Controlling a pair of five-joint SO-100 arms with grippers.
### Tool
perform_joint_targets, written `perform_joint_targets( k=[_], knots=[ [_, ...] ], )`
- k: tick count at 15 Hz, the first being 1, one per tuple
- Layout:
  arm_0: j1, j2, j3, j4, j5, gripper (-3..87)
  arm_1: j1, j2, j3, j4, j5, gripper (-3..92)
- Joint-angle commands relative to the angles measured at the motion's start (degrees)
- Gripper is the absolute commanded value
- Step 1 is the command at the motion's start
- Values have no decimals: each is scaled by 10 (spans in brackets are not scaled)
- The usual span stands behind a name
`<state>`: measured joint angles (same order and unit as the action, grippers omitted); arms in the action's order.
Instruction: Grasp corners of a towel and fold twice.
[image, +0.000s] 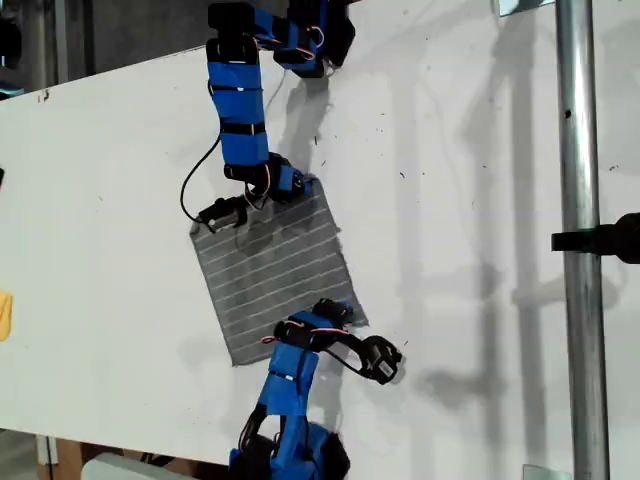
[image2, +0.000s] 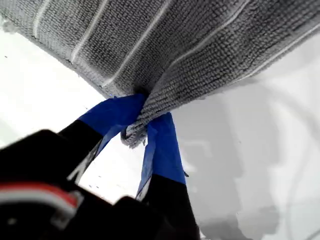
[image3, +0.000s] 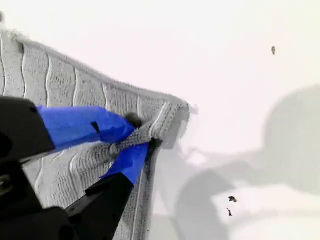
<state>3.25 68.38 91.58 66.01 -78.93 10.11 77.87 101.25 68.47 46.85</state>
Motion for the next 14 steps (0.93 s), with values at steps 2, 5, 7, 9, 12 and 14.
perform_joint_targets(
  k=[2, 5, 7, 9, 12, 14],
  knots=[
    [6, 7, -8, -8, -16, -29, -3, 40, -52, 12, 9, -3],
    [9, 36, -75, 65, 4, -29, -14, 69, -69, 32, 17, -3],
    [23, 69, -159, 148, 28, -29, -47, 131, -72, 61, 33, -3],
    [50, 103, -214, 214, 14, -29, -87, 206, -72, 103, 62, -3],
    [98, 113, -312, 285, -40, -29, -153, 256, -136, 160, 91, -3],
    [82, 157, -271, 287, -66, -29, -119, 269, -154, 149, 69, -3]
  ],
)
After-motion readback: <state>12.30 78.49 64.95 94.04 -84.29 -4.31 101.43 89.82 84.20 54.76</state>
